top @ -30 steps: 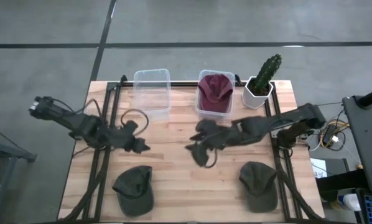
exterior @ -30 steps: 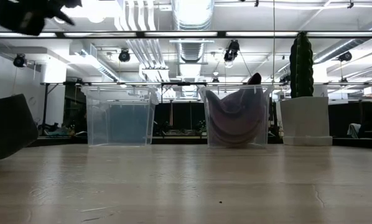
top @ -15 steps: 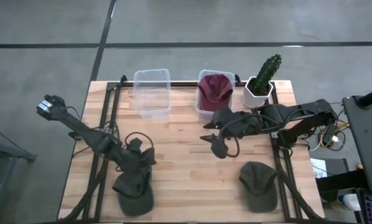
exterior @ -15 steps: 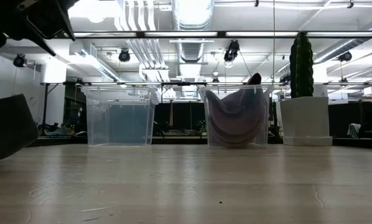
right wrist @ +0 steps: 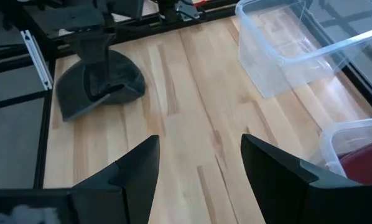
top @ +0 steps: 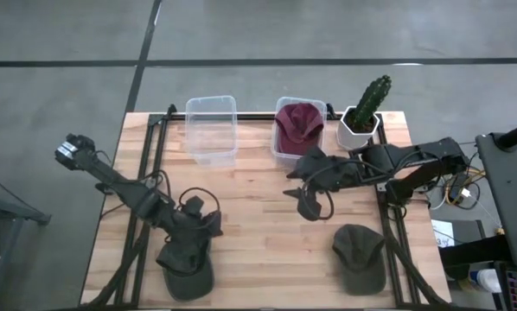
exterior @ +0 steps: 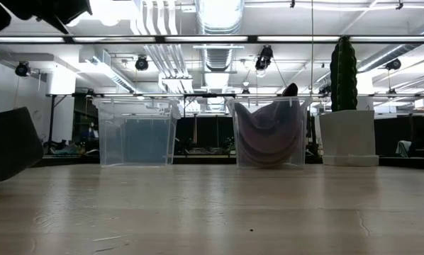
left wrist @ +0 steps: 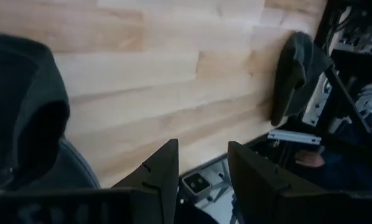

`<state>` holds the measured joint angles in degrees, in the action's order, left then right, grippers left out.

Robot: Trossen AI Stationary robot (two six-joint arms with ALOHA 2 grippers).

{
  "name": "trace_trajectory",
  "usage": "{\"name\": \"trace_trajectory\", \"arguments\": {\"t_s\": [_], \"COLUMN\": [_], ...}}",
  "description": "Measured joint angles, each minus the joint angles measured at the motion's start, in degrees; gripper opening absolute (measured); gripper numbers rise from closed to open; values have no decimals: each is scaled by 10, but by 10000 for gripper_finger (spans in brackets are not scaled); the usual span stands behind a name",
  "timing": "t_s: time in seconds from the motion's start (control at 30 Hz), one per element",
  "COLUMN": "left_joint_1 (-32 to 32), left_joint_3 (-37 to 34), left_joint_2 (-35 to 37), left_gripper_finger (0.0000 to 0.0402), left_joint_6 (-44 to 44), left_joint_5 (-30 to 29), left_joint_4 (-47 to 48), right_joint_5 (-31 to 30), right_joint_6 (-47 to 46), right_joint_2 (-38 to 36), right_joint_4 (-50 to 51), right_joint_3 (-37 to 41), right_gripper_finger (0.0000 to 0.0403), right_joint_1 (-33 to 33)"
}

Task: Pick & Place hat
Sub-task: Put the left black cap into the left transparent bin

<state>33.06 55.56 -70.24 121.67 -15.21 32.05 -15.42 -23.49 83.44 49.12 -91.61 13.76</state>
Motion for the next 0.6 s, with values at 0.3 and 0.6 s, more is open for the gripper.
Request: {"name": "trace_trajectory", "arguments": {"t_s": [0.3,0.6], "left_joint_1": [38,69], "left_joint_3": [6,6], "left_joint_2": [-16,-26], "left_gripper_finger": [130,130], "left_joint_6": [58,115], "left_joint_5": [105,157], "left_joint_4": [2,1], "right_joint_5": [0,0], "right_joint_6": [2,30], "right_joint_2": [0,0], "right_joint_4": [2,4], "right_joint_3": [0,0], "right_gripper_finger": [219,219], "right_joint_1": [-1,-1]}}
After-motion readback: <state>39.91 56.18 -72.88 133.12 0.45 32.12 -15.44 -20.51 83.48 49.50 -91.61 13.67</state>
